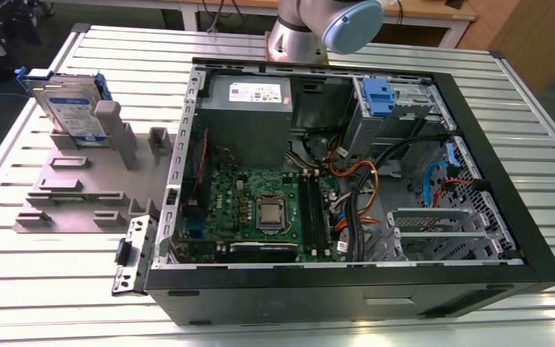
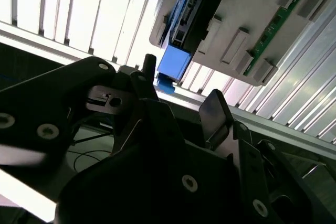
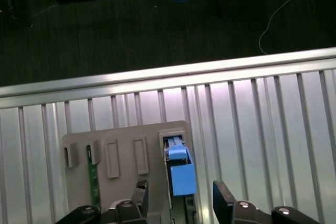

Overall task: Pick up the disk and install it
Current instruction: 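Pick up the disk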

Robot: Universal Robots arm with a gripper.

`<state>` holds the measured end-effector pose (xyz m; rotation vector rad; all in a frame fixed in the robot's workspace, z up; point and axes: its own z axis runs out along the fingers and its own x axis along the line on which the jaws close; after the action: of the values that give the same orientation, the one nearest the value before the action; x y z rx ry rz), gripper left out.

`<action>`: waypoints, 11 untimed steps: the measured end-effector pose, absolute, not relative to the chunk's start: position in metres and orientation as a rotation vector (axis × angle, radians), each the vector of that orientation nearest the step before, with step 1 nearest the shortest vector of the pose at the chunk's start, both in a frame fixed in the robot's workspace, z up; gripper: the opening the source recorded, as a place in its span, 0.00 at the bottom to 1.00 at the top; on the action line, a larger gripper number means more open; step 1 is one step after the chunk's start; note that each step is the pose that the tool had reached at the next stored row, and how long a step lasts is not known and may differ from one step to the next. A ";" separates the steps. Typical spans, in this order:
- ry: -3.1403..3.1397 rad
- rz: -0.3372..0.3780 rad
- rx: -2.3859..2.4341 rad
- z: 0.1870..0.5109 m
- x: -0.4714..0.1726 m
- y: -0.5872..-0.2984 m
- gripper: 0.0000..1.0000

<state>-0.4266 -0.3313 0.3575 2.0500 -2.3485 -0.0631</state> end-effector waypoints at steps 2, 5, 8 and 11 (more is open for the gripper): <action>-2.343 -0.063 2.056 0.354 -0.427 -0.331 0.60; -2.330 -0.063 2.071 0.350 -0.427 -0.333 0.60; -2.320 -0.062 2.082 0.345 -0.427 -0.333 0.60; -2.302 -0.060 2.102 0.341 -0.426 -0.333 0.60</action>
<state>-0.4264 -0.3327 0.3405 2.1022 -2.3022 -0.0600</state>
